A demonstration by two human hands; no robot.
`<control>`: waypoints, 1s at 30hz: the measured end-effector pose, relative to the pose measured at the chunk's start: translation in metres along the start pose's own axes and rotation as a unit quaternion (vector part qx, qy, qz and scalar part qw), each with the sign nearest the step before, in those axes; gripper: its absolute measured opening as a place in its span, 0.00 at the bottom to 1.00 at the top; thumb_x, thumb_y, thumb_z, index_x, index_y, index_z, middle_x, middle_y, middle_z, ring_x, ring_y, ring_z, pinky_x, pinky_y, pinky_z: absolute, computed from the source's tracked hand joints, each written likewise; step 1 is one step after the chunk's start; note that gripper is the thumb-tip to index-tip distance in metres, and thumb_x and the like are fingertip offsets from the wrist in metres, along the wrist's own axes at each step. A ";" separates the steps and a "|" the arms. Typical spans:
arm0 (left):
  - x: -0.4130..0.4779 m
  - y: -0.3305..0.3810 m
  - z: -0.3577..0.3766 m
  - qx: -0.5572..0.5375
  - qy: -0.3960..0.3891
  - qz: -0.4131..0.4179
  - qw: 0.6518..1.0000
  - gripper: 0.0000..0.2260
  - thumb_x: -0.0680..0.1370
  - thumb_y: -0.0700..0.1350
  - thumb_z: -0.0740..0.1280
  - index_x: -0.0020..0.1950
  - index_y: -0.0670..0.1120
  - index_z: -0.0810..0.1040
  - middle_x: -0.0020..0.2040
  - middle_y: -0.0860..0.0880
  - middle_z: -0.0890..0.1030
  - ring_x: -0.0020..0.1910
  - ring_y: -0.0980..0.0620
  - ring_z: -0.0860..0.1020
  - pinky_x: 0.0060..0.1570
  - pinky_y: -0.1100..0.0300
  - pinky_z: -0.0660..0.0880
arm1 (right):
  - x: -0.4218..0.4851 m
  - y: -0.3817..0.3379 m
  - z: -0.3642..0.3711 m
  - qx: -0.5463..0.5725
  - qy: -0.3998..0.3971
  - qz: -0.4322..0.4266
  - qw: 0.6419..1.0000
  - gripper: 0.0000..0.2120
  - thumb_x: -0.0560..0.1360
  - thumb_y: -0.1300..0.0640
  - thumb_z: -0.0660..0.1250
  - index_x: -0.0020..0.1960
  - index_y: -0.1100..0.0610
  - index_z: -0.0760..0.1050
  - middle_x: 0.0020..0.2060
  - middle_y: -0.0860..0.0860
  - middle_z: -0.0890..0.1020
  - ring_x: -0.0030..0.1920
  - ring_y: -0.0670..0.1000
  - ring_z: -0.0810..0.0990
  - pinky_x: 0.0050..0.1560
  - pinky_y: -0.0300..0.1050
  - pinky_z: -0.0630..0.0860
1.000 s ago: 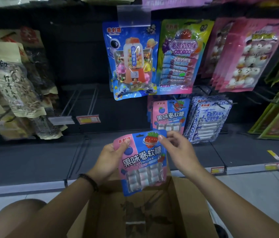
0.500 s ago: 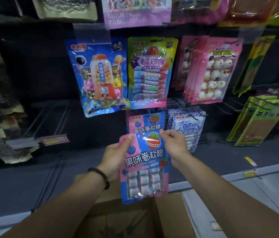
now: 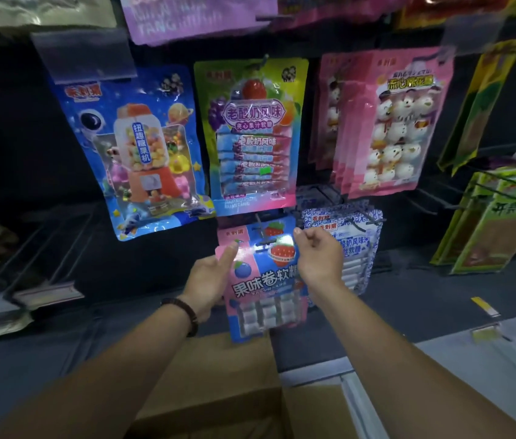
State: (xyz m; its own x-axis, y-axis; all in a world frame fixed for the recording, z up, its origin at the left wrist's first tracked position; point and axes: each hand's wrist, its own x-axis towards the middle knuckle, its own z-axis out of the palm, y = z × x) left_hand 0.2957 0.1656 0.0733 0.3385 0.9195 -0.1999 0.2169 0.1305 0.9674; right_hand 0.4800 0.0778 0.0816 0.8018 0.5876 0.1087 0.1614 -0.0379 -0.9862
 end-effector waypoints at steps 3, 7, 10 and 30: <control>0.009 -0.003 0.003 0.017 -0.024 -0.015 0.999 0.47 0.64 0.79 0.69 0.56 0.35 0.80 0.47 0.30 0.84 0.39 0.41 0.83 0.39 0.41 0.82 | 0.004 0.006 0.002 -0.007 0.010 0.009 1.000 0.15 0.83 0.51 0.69 0.43 0.61 0.78 0.37 0.54 0.82 0.34 0.48 0.75 0.37 0.45 0.71; 0.021 -0.005 0.004 0.026 -0.019 -0.044 0.999 0.45 0.64 0.79 0.68 0.55 0.37 0.79 0.44 0.43 0.81 0.37 0.39 0.83 0.33 0.44 0.82 | 0.009 0.016 0.004 -0.033 0.014 0.031 0.999 0.15 0.83 0.49 0.70 0.41 0.57 0.78 0.35 0.48 0.81 0.34 0.46 0.76 0.36 0.44 0.71; 0.034 -0.007 0.005 0.033 -0.005 -0.019 0.999 0.43 0.56 0.85 0.68 0.48 0.47 0.78 0.43 0.45 0.79 0.37 0.42 0.79 0.34 0.38 0.80 | 0.010 0.020 0.004 -0.069 0.021 0.025 0.997 0.07 0.82 0.51 0.71 0.51 0.55 0.80 0.42 0.47 0.84 0.42 0.48 0.82 0.38 0.42 0.74; -0.009 -0.098 0.031 0.446 0.175 0.266 0.837 0.31 0.67 0.53 0.78 0.69 0.58 0.72 0.66 0.49 0.70 0.62 0.44 0.72 0.57 0.44 0.75 | -0.031 0.100 0.002 -0.506 -0.202 -0.220 0.810 0.40 0.82 0.54 0.63 0.86 0.43 0.43 0.84 0.56 0.37 0.83 0.62 0.51 0.77 0.59 0.67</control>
State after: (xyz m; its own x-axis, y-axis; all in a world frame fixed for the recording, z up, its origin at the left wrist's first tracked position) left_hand 0.2998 0.1333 -0.0250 0.3493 0.8323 0.4304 0.7704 -0.5165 0.3737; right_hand 0.4698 0.0573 -0.0205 0.3191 0.9323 0.1701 0.9320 -0.2761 -0.2348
